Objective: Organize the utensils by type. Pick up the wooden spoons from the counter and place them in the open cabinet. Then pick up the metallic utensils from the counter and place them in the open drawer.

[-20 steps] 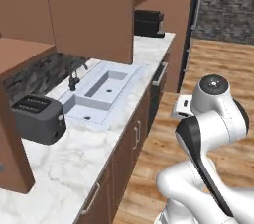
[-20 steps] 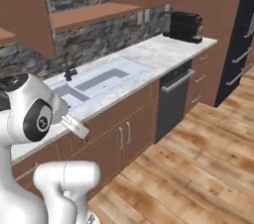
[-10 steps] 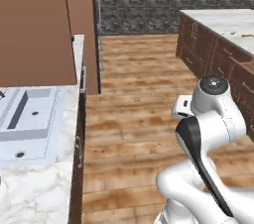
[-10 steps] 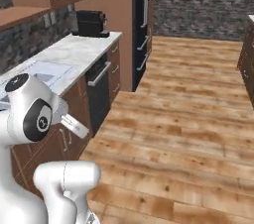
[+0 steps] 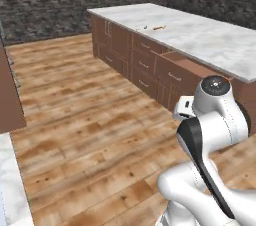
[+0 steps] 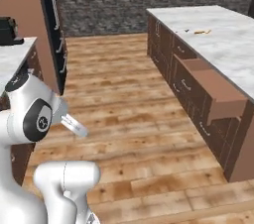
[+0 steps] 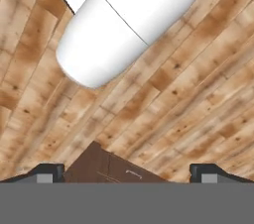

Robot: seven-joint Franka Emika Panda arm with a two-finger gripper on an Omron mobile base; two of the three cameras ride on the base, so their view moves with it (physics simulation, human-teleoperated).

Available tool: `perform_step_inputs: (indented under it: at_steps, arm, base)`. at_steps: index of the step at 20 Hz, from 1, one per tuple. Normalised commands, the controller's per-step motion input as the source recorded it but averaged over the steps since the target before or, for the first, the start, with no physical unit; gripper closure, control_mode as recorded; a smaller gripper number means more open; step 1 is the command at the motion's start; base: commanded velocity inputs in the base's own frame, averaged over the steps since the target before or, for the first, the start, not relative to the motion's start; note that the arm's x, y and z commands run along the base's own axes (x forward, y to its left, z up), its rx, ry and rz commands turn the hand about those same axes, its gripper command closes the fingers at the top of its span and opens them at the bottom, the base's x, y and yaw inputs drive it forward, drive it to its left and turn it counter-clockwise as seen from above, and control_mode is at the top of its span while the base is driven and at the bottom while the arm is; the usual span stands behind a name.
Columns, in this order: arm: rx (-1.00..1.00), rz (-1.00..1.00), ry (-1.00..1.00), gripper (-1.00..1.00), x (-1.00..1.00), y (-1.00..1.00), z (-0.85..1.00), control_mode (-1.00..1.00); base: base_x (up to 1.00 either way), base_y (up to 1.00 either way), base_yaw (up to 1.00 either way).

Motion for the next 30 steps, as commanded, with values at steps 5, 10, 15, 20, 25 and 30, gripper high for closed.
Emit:
perform_step_inputs:
  at_steps: [5,10,15,20,25,30]
  arm:
    - [0.00,0.00,0.00,-1.00,0.00,0.00,0.00,1.00]
    - [0.00,0.00,0.00,-1.00,0.00,0.00,0.00,1.00]
    - [0.00,0.00,0.00,-1.00,0.00,0.00,0.00,1.00]
    - [0.00,0.00,0.00,-1.00,0.00,0.00,0.00,1.00]
    - [0.00,0.00,0.00,-1.00,0.00,0.00,0.00,1.00]
    - [0.00,0.00,0.00,-1.00,0.00,0.00,0.00,1.00]
  base:
    - [0.15,0.00,-0.54]
    - [0.50,0.08,-0.34]
    - [0.68,0.30,-0.27]
    - [0.75,0.37,-0.27]
    - [0.69,0.41,-0.28]
    - [0.71,0.49,-0.30]
